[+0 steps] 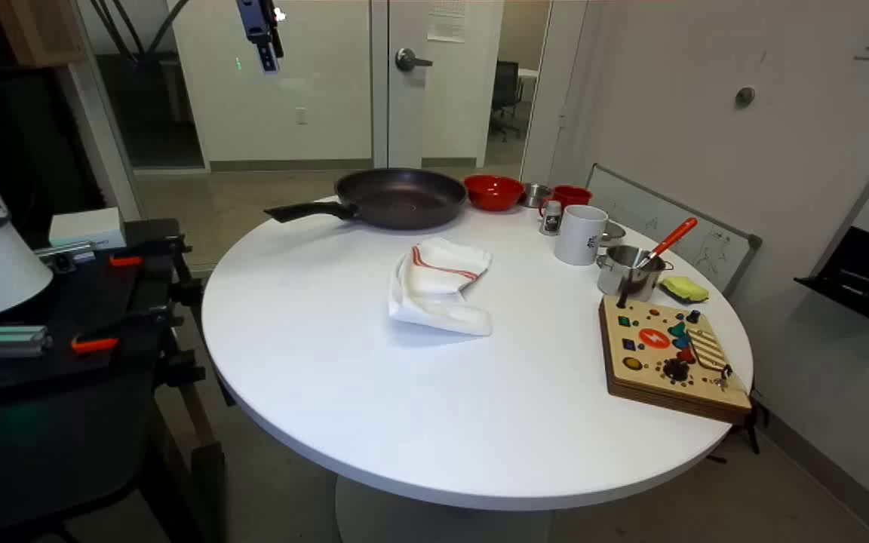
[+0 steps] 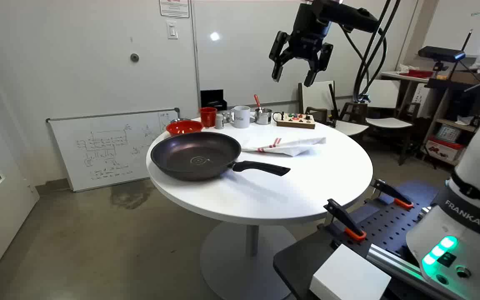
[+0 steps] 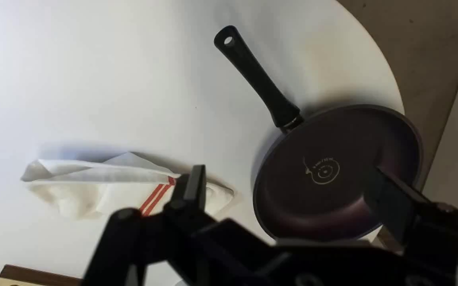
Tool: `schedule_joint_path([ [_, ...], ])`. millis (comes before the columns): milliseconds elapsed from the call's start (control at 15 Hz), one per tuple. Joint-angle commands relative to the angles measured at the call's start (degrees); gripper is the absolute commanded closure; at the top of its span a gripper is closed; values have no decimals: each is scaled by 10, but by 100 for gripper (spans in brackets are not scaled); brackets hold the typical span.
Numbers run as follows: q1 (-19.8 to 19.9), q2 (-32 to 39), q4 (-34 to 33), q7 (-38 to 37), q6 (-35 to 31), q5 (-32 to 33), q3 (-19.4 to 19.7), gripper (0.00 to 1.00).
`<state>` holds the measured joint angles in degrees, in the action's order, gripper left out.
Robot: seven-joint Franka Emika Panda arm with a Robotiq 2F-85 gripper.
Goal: Fold the towel twice.
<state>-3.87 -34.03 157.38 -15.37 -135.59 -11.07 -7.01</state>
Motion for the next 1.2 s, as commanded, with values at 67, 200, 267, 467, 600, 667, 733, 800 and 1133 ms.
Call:
schedule_joint_path([
  [67,2,3,-4,-7,1,-1,1,0],
  [200,3,17,-5,-6,-15,-6,3,0],
  [267,1,24,-5,-6,-25,-16,7,0],
  [467,-47,59,-15,53,-12,-100,55,0],
  [600,-23,34,-3,31,-3,-71,33,0],
  [667,-29,42,-5,37,-3,-80,39,0],
  [733,-32,47,-7,40,-3,-83,41,0],
  [800,-33,50,-8,41,-3,-85,43,0],
  [1133,16,114,-25,-72,-29,-23,-13,0],
])
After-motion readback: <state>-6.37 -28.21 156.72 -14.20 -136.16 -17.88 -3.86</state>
